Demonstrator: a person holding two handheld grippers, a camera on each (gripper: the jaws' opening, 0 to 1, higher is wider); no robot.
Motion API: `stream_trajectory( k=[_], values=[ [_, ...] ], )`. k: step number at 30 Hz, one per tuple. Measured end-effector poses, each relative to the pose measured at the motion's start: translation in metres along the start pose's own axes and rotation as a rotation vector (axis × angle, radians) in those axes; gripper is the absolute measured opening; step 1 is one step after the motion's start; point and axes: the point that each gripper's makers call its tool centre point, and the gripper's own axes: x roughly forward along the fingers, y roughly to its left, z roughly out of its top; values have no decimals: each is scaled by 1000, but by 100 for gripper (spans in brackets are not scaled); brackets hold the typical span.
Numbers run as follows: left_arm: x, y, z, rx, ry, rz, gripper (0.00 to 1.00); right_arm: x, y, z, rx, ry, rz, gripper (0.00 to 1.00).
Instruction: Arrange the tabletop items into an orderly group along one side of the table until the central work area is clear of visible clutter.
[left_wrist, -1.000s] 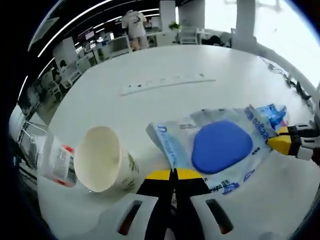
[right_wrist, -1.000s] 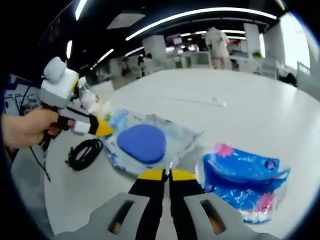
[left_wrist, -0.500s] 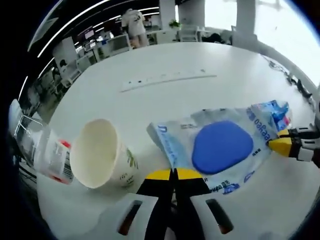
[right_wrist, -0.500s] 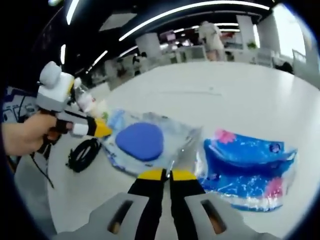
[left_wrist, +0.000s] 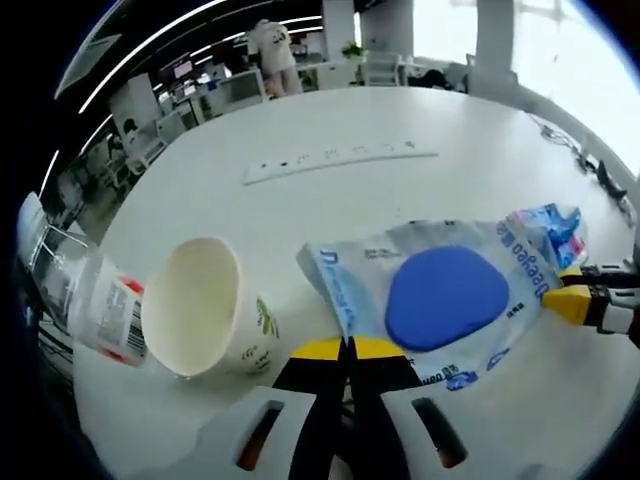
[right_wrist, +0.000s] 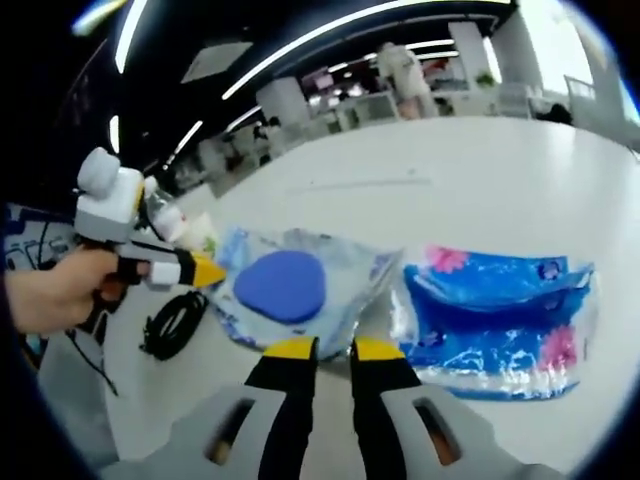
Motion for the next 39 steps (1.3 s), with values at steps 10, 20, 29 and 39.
stream_trajectory(
  k=[10, 20, 29, 39],
  values=[
    [-4, 3, 5, -14, -42, 12, 5, 0, 8, -4, -50, 24, 10, 21],
    [-9, 5, 14, -20, -92, 31, 13, -1, 10, -5, -60, 24, 15, 25],
    [-19, -2, 21, -25, -154, 13, 20, -4, 14, -8, -49, 27, 28, 28],
    [-30, -13, 23, -53, -225, -41, 36, -10, 17, -11, -63, 28, 37, 31]
  ],
)
